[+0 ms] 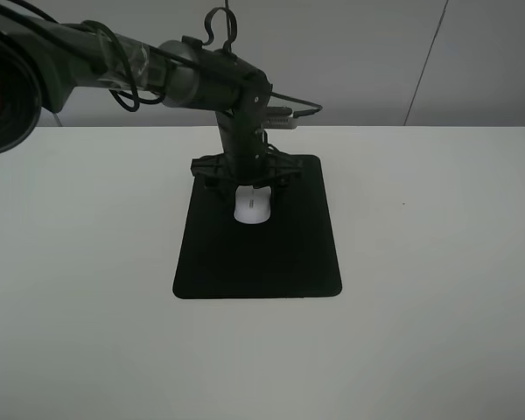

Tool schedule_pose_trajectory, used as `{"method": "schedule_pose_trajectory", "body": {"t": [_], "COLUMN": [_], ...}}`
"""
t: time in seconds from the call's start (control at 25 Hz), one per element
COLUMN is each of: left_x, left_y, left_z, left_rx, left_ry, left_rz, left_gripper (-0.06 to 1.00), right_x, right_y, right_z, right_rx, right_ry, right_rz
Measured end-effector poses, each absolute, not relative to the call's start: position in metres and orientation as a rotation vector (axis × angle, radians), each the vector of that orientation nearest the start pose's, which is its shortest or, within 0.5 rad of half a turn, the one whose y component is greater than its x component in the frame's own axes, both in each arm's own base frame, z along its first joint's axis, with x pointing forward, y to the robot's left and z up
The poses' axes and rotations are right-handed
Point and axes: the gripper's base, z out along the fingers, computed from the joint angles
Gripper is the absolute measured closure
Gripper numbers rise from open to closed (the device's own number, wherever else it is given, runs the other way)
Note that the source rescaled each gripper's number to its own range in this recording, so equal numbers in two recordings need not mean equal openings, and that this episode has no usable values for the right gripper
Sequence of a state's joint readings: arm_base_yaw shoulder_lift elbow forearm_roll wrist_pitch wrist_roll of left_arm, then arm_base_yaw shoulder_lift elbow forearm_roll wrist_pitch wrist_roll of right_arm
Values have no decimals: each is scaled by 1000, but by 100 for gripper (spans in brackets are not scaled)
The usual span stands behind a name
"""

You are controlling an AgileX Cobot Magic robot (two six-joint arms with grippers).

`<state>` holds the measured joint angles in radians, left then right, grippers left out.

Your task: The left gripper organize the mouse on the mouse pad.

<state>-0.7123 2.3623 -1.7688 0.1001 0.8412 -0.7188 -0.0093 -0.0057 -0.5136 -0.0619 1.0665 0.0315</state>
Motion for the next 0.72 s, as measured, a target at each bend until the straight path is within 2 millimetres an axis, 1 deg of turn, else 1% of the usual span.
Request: {"method": "schedule_pose_trajectory", "body": {"t": [0.32, 0.52, 0.72], "left_x": [368, 362, 357], "left_y": [-308, -302, -295], "left_z": [147, 182, 209], "left_rx": [119, 157, 189], "left_ry": [2837, 2810, 2793], "left_rz": [-189, -183, -173], "left_gripper": [-6, -6, -6], "right_x": [-8, -8, -8], "right_y": [-5, -5, -5], "right_z": [281, 281, 281], "right_rx": [45, 45, 45], "right_ry": [2029, 2029, 2029], "right_rz": [-60, -60, -59]}}
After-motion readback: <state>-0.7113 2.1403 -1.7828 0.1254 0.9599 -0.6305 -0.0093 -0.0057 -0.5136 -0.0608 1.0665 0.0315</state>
